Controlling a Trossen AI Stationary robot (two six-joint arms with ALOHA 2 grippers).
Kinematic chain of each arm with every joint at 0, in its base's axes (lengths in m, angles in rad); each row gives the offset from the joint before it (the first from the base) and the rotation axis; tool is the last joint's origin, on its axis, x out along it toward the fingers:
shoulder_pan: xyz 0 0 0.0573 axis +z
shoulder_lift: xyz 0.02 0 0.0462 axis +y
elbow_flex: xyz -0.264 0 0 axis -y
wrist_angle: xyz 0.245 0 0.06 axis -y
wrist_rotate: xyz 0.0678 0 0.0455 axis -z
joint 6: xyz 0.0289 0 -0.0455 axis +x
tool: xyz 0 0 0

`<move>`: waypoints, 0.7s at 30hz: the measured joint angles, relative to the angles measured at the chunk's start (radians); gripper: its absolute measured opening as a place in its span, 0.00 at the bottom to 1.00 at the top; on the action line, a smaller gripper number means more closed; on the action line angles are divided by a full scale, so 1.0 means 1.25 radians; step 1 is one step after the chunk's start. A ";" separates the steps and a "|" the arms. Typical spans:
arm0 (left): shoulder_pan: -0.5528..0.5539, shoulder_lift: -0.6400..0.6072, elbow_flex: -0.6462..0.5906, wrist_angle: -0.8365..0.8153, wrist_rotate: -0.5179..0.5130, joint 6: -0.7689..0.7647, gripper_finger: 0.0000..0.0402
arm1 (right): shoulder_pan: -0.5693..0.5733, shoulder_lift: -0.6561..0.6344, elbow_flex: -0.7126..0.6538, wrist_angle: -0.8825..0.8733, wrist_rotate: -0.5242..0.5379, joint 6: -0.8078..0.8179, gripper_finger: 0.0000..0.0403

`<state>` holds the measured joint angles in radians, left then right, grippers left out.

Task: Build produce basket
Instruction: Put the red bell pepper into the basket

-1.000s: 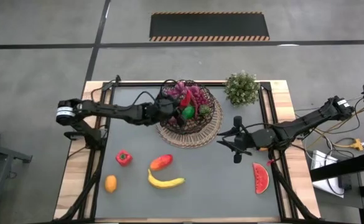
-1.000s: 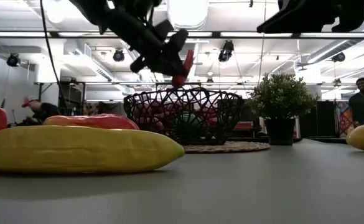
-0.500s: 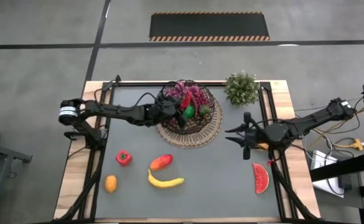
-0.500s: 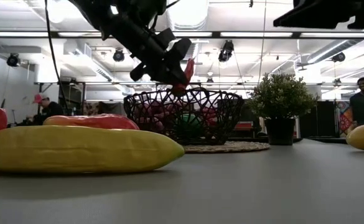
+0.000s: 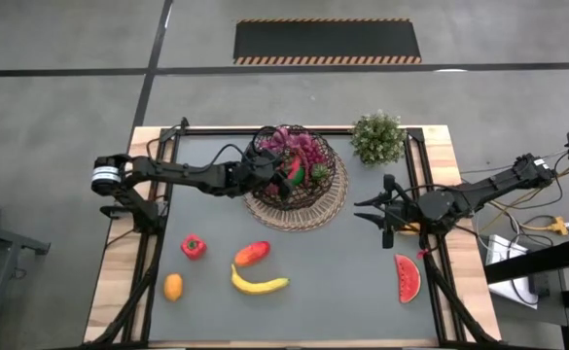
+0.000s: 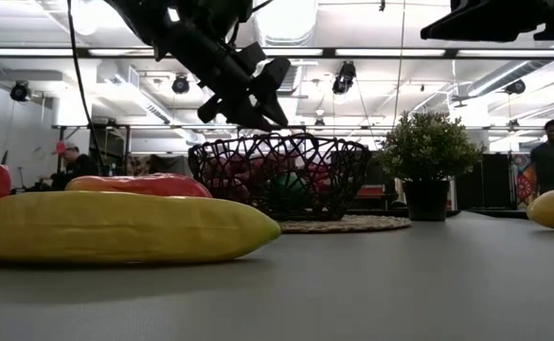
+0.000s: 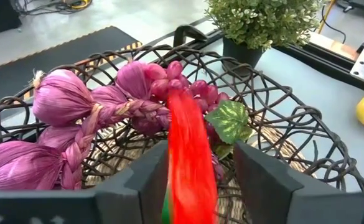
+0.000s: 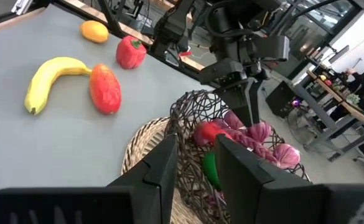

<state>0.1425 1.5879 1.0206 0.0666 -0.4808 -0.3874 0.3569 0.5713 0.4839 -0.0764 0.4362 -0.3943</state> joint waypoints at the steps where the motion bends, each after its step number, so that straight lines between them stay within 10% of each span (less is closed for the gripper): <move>1: 0.000 0.000 0.000 0.000 0.000 0.000 0.43 | 0.000 -0.001 0.000 0.000 0.000 0.001 0.24; 15: 0.002 -0.024 0.029 -0.001 0.008 0.022 0.52 | 0.000 -0.001 0.000 -0.001 0.001 0.001 0.24; 21: -0.059 -0.083 0.049 0.003 0.135 0.022 0.52 | 0.000 -0.001 0.000 -0.004 0.001 0.001 0.24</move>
<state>0.0685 1.4840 1.0820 0.0706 -0.3116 -0.3603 0.3569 0.5701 0.4839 -0.0814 0.4375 -0.3936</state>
